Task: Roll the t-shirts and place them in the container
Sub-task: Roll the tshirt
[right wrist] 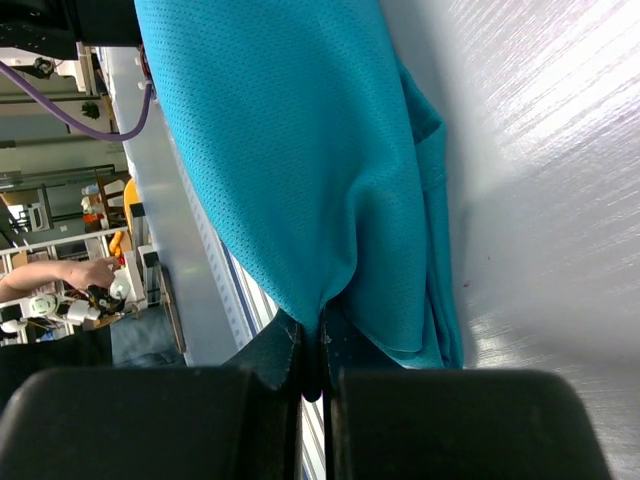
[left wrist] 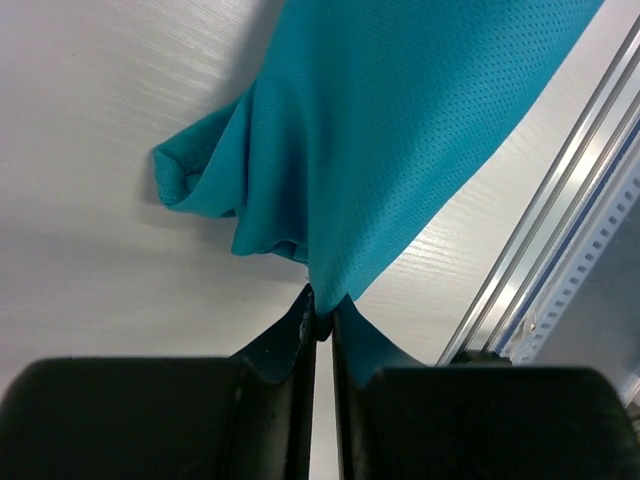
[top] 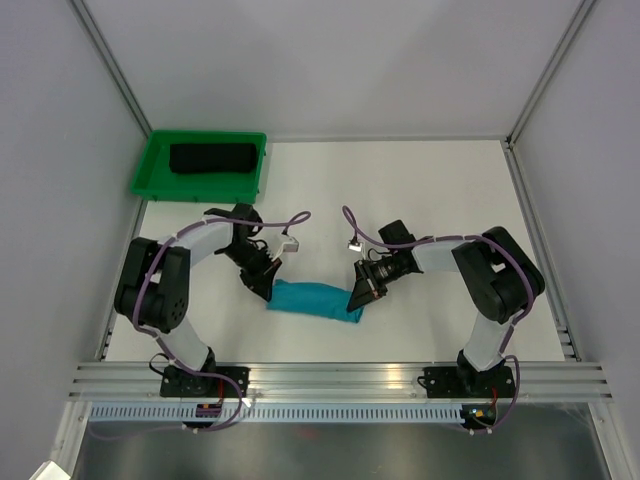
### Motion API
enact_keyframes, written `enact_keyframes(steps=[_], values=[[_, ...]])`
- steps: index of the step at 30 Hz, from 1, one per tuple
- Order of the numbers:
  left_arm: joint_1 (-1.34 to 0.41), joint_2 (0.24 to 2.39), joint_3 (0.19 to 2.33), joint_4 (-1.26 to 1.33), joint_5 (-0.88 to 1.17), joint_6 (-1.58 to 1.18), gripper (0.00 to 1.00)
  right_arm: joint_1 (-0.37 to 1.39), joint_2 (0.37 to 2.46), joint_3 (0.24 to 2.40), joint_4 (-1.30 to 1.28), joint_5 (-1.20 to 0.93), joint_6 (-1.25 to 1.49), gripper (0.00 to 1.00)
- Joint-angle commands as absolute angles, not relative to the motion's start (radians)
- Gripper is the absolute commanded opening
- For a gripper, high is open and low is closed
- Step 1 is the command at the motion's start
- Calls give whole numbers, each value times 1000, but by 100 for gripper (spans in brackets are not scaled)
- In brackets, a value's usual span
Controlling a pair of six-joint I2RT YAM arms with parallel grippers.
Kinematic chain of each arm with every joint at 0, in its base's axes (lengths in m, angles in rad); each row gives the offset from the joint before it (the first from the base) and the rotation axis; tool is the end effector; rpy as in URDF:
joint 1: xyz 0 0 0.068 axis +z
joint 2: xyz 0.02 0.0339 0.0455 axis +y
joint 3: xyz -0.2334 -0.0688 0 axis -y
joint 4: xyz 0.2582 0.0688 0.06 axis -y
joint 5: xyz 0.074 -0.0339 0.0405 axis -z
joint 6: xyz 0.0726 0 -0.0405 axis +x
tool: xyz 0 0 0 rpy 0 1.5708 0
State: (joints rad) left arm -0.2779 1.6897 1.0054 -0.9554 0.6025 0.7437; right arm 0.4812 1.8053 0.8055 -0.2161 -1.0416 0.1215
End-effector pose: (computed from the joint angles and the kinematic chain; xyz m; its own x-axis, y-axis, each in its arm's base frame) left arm 0.2546 -0.1154 0.0950 -0.5784 0.7451 -0.3321 0.7882 0.4057 -0.4627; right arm 0.2393 0.1957 0.0519 -0.8856 -0.3934 -0.2468 -0.3951 0.3590 0.8456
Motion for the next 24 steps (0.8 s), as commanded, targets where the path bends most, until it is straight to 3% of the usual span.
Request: enact_keyframes(steps=[1,2,3,7,10,16,17,19,20,21,24], values=[[-270,1687,1039,-934,584,698,15,477,1807,810,-196,-1046,127,0],[-270,1674,1035,-934,615,710,20,479,1798,808,-201,-1031,121,0],[-270,1634,1023,-934,636,724,33,477,1781,810,-213,-1019,108,0],[-278,1557,986,-905,706,793,53,477,1763,810,-215,-1014,103,0],[-322,1566,983,-842,620,752,56,477,1769,815,-218,-999,87,0],[-330,1631,1014,-821,653,687,57,477,1766,834,-244,-999,57,0],[-330,1650,1017,-813,655,686,56,477,1767,836,-247,-999,51,0],[-330,1663,1020,-804,658,660,43,477,1775,839,-250,-996,49,0],[-331,1667,1028,-805,660,652,30,479,1778,844,-262,-991,45,0],[-330,1663,1029,-810,666,644,6,479,1778,847,-276,-980,38,0],[-330,1600,1025,-885,718,684,2,494,1756,861,-342,-951,12,0]])
